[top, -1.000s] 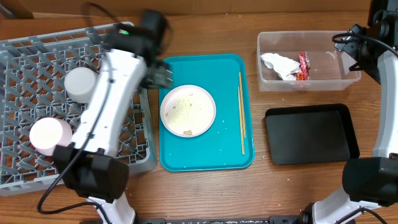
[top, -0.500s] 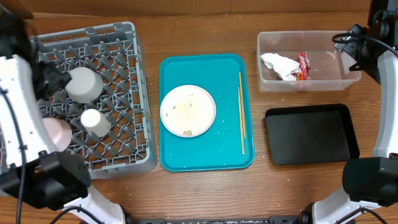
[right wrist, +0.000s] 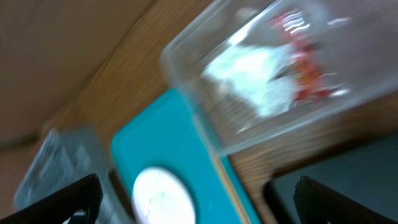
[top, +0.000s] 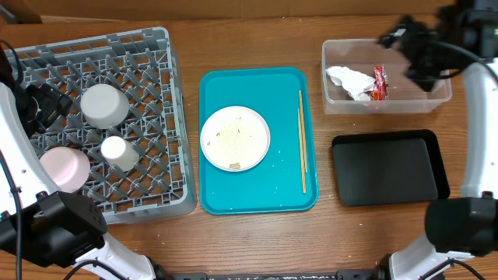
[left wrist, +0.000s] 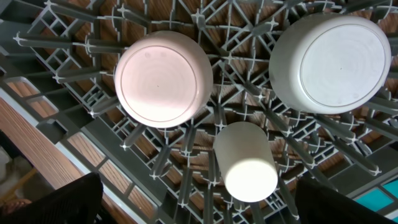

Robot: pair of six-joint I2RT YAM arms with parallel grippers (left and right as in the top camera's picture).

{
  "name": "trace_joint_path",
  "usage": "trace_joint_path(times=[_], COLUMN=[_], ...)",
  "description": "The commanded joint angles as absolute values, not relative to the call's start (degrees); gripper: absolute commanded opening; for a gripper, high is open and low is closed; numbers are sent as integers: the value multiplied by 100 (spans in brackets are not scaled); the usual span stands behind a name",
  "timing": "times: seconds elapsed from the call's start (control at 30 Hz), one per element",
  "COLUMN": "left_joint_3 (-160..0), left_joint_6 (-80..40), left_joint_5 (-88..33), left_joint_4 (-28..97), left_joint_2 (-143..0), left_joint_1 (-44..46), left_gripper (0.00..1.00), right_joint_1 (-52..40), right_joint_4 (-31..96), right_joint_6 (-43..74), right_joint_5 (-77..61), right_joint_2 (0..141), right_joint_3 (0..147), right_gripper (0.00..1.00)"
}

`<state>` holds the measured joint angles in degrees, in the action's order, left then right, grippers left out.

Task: Sort waste into correct bins and load items into the dishwasher
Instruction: 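Reach the right gripper to the rice-covered white plate on the tray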

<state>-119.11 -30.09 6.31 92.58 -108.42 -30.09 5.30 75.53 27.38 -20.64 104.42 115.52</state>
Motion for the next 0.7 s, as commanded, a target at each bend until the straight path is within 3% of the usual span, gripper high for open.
trace_joint_path(times=[0.0,0.23,0.5,0.67], left_joint_3=[-11998,-11998,-11998,-11998], left_joint_6=[-3089,-3089,-3092,-3089], left_joint_5=[572,572,572,572], left_joint_4=[9253,9253,9253,9253], left_joint_2=[-10794,-10794,-10794,-10794], left_joint_1=[-2995,-2993,-2993,-2995], left_gripper=[100,100,100,100], right_joint_1=[-541,-2792,-4528,-4954], right_joint_4=[7546,7030,5507,4595], right_joint_6=[1890,1452,-519,-602], right_joint_5=[-2620,-298,-198,-266], right_joint_2=[10355,10368,10368,10370], right_joint_3=[11386,10363,8768,8108], right_gripper=[100,100,100,100])
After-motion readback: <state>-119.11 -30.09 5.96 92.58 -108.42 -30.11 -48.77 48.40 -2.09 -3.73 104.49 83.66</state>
